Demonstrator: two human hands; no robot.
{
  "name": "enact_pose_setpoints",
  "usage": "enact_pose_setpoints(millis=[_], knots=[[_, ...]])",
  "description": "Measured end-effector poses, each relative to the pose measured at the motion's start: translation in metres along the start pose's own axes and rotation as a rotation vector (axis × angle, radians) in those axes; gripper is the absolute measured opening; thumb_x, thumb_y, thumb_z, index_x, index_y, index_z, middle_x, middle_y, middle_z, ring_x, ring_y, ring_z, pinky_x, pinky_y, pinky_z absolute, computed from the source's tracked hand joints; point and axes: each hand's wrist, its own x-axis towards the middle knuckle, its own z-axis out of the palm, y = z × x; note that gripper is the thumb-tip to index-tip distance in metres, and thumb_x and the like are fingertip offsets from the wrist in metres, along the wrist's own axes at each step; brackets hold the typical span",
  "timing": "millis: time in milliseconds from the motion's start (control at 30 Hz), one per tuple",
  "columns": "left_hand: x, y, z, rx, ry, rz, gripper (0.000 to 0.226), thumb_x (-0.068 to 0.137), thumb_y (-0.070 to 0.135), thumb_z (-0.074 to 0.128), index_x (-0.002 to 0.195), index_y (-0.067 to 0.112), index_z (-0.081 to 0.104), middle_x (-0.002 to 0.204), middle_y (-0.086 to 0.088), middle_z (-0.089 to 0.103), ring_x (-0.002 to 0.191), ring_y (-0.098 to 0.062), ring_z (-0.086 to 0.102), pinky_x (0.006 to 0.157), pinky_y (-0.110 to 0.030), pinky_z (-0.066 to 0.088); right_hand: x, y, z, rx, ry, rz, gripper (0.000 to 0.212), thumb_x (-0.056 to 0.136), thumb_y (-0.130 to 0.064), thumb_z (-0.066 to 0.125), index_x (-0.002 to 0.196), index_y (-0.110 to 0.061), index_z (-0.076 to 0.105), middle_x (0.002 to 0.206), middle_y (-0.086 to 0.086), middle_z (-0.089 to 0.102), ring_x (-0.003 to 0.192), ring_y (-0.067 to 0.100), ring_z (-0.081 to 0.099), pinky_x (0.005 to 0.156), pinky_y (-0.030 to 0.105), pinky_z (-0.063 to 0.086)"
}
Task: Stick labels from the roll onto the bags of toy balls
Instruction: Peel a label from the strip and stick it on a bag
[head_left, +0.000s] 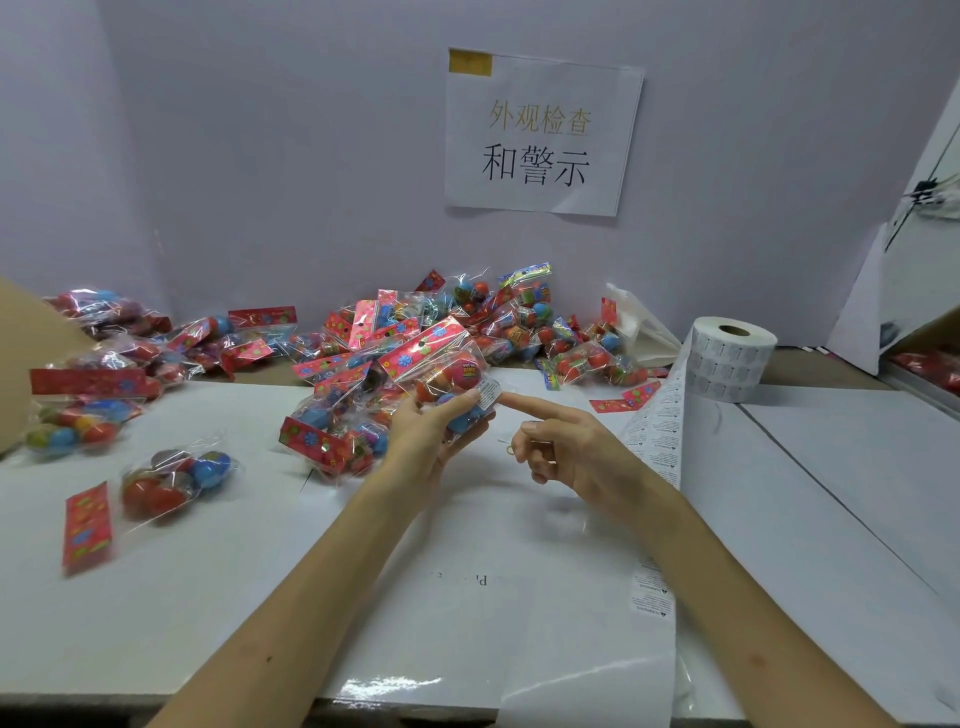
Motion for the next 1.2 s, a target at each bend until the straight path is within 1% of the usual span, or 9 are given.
enact_pose_setpoints(millis=[167, 333, 433, 500, 567, 733, 967, 1100, 1200], knots=[[0.004, 0.003, -0.005, -0.024, 0.019, 0.042, 0.047, 0.088, 0.006, 0.075, 0.131, 0.008, 0.054, 0.12, -0.016, 0.066, 0.101, -0.032, 0.073, 0.071, -0.03, 0.064, 0.006, 0.006, -0.006, -0.165, 0.244, 0.045, 0.039, 0.1, -0.014, 0.058, 0.139, -0.018, 0.058, 0.071, 0.004, 0.067, 0.054, 0.013, 0.048, 0.052, 0.022, 0.044], [0.002, -0.007, 0.0, 0.232, -0.071, 0.15, 0.046, 0.084, 0.011, 0.081, 0.124, 0.015, 0.058, 0.12, -0.012, 0.068, 0.096, -0.028, 0.076, 0.075, -0.031, 0.063, 0.004, 0.007, -0.006, -0.177, 0.321, -0.03, 0.038, 0.097, -0.034, 0.066, 0.133, -0.023, 0.058, 0.087, 0.003, 0.069, 0.061, 0.012, 0.06, 0.057, 0.023, 0.048], [0.001, -0.016, 0.004, 0.331, -0.125, 0.191, 0.043, 0.078, 0.013, 0.088, 0.11, 0.025, 0.062, 0.104, -0.004, 0.075, 0.084, -0.019, 0.078, 0.066, -0.026, 0.061, 0.005, 0.01, 0.0, -0.304, 0.326, -0.068, 0.04, 0.094, -0.04, 0.069, 0.128, -0.022, 0.059, 0.096, 0.006, 0.07, 0.066, 0.013, 0.065, 0.059, 0.027, 0.052], [0.001, -0.018, 0.005, 0.338, -0.161, 0.19, 0.041, 0.077, 0.014, 0.089, 0.105, 0.029, 0.062, 0.09, 0.004, 0.078, 0.08, -0.017, 0.078, 0.063, -0.024, 0.06, 0.007, 0.013, 0.002, -0.377, 0.382, -0.098, 0.037, 0.092, -0.038, 0.072, 0.122, -0.02, 0.062, 0.091, 0.007, 0.07, 0.062, 0.012, 0.065, 0.057, 0.026, 0.053], [0.002, -0.018, 0.005, 0.332, -0.183, 0.168, 0.042, 0.076, 0.016, 0.09, 0.106, 0.026, 0.063, 0.093, 0.001, 0.079, 0.082, -0.022, 0.078, 0.064, -0.026, 0.061, 0.007, 0.013, -0.001, -0.377, 0.426, -0.124, 0.028, 0.093, -0.032, 0.072, 0.114, -0.014, 0.067, 0.08, 0.006, 0.072, 0.058, 0.012, 0.063, 0.056, 0.026, 0.053], [0.001, -0.014, 0.005, 0.3, -0.207, 0.102, 0.037, 0.082, 0.012, 0.084, 0.11, 0.024, 0.064, 0.101, -0.004, 0.075, 0.084, -0.025, 0.078, 0.065, -0.028, 0.061, 0.005, 0.01, -0.005, -0.246, 0.397, -0.15, 0.014, 0.1, -0.022, 0.063, 0.098, -0.01, 0.072, 0.069, 0.002, 0.071, 0.058, 0.015, 0.064, 0.063, 0.03, 0.056], [0.002, -0.014, 0.006, 0.34, -0.192, 0.102, 0.039, 0.08, 0.017, 0.086, 0.11, 0.027, 0.063, 0.107, -0.004, 0.073, 0.084, -0.022, 0.078, 0.066, -0.028, 0.061, 0.005, 0.009, -0.001, -0.286, 0.389, -0.118, 0.024, 0.096, -0.031, 0.069, 0.109, -0.012, 0.068, 0.073, 0.004, 0.073, 0.061, 0.017, 0.067, 0.068, 0.036, 0.059], [0.003, -0.013, 0.003, 0.286, -0.206, 0.071, 0.034, 0.083, 0.015, 0.083, 0.11, 0.024, 0.065, 0.098, -0.003, 0.077, 0.086, -0.024, 0.078, 0.066, -0.028, 0.061, 0.006, 0.009, -0.001, -0.298, 0.354, -0.133, 0.017, 0.099, -0.024, 0.064, 0.107, -0.009, 0.068, 0.073, 0.002, 0.072, 0.061, 0.016, 0.067, 0.069, 0.035, 0.06], [0.002, -0.012, 0.002, 0.273, -0.198, 0.063, 0.034, 0.084, 0.016, 0.082, 0.113, 0.022, 0.065, 0.105, -0.008, 0.075, 0.085, -0.023, 0.078, 0.065, -0.029, 0.061, 0.005, 0.009, -0.001, -0.282, 0.34, -0.139, 0.013, 0.103, -0.021, 0.058, 0.101, -0.013, 0.068, 0.075, 0.001, 0.072, 0.062, 0.016, 0.067, 0.067, 0.031, 0.06]])
